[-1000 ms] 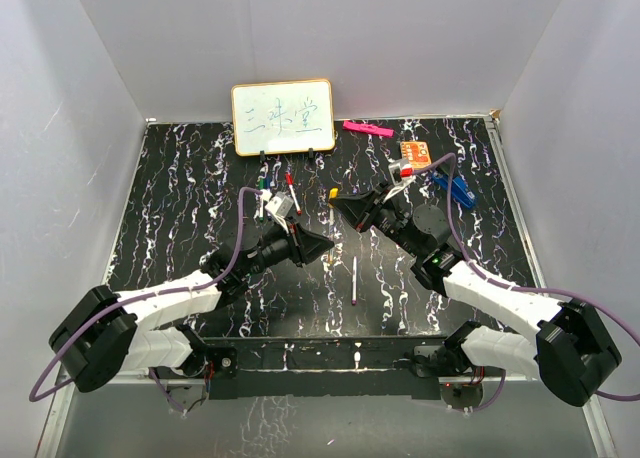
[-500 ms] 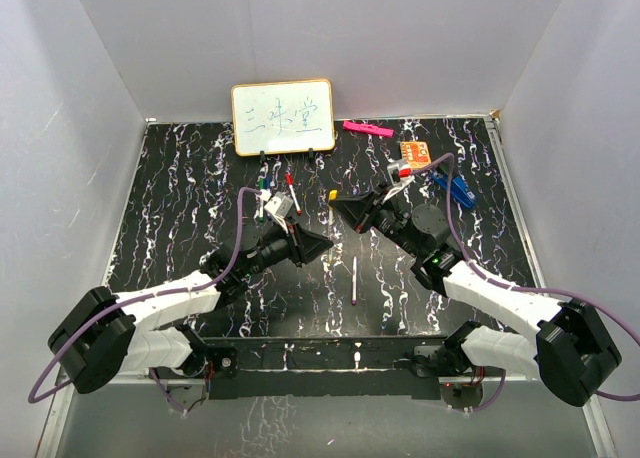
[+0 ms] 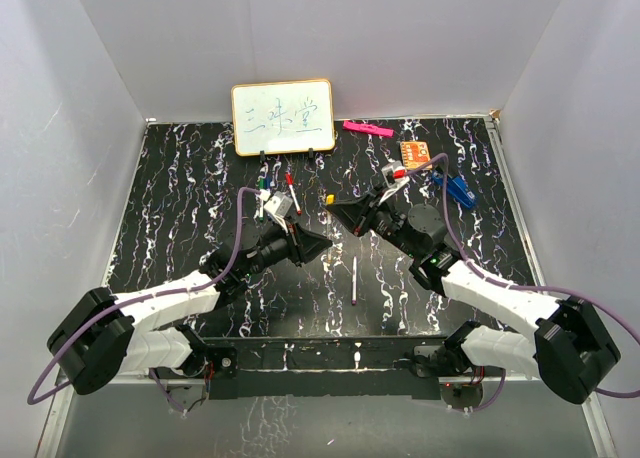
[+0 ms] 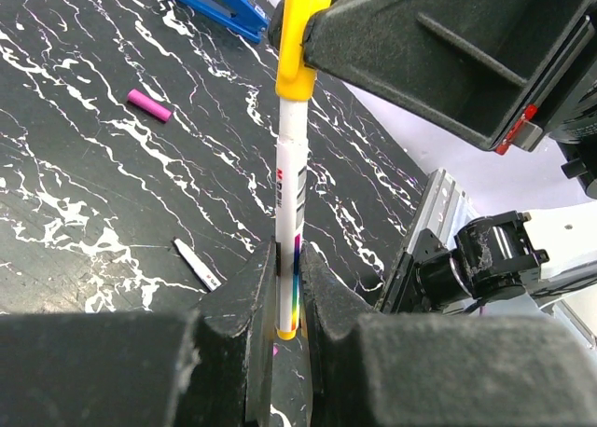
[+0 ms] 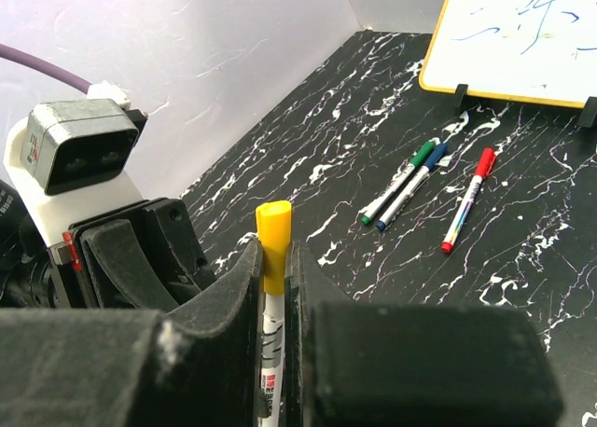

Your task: Insert the pens into the pen caps

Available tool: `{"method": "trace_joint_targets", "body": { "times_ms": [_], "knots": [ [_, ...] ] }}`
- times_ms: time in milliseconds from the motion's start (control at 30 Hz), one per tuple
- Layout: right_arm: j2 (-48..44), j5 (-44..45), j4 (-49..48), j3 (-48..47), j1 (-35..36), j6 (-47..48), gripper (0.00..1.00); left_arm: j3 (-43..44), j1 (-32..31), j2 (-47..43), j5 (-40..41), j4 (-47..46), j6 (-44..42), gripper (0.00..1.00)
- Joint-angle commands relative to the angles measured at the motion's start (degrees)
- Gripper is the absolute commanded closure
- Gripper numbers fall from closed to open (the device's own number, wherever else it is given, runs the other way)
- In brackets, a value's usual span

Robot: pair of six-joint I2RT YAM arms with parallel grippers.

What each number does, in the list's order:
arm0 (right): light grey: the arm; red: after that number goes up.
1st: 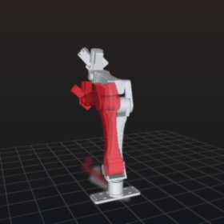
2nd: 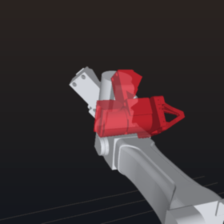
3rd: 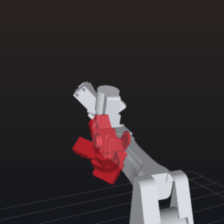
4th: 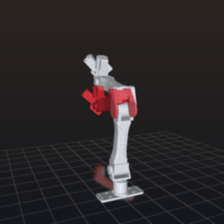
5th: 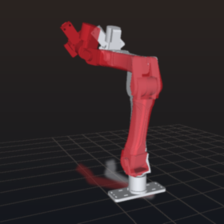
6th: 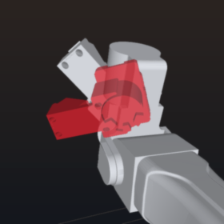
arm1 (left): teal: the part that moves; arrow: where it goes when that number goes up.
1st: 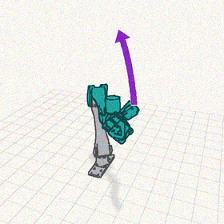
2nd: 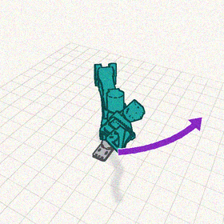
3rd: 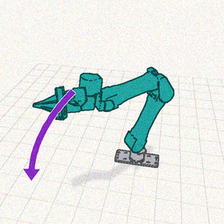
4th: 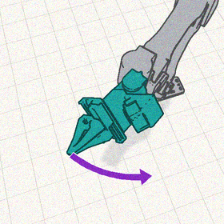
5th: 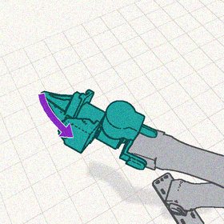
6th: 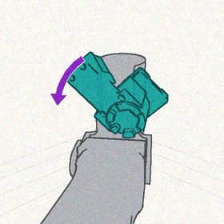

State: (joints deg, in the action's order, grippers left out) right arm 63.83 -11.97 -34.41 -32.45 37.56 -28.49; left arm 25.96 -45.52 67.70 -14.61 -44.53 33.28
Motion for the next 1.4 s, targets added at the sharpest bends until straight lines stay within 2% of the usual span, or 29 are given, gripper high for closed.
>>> {"method": "trace_joint_targets", "body": {
  "times_ms": [0,300,667,967,1367],
  "knots": [
    [0.24,-1.50,0.07,-2.95,0.50,1.62,1.00,3.47,-0.13,-1.78,0.80,-0.94,-0.90,1.00],
    [2.16,-4.84,6.99,-4.93,0.64,3.61,1.00,8.40,-0.02,-1.38,1.25,2.67,-3.69,1.00],
    [2.02,-3.91,11.51,-4.76,0.63,5.59,1.00,11.24,1.80,-2.92,3.02,3.65,-6.10,1.00],
    [3.80,-1.79,15.84,-5.33,1.33,6.69,1.00,12.84,3.92,-3.11,4.29,-0.64,-6.19,1.00],
    [5.87,1.87,17.02,-2.73,5.22,6.85,1.00,15.77,6.43,-2.31,6.24,-7.71,-5.42,1.00]
  ]
}}
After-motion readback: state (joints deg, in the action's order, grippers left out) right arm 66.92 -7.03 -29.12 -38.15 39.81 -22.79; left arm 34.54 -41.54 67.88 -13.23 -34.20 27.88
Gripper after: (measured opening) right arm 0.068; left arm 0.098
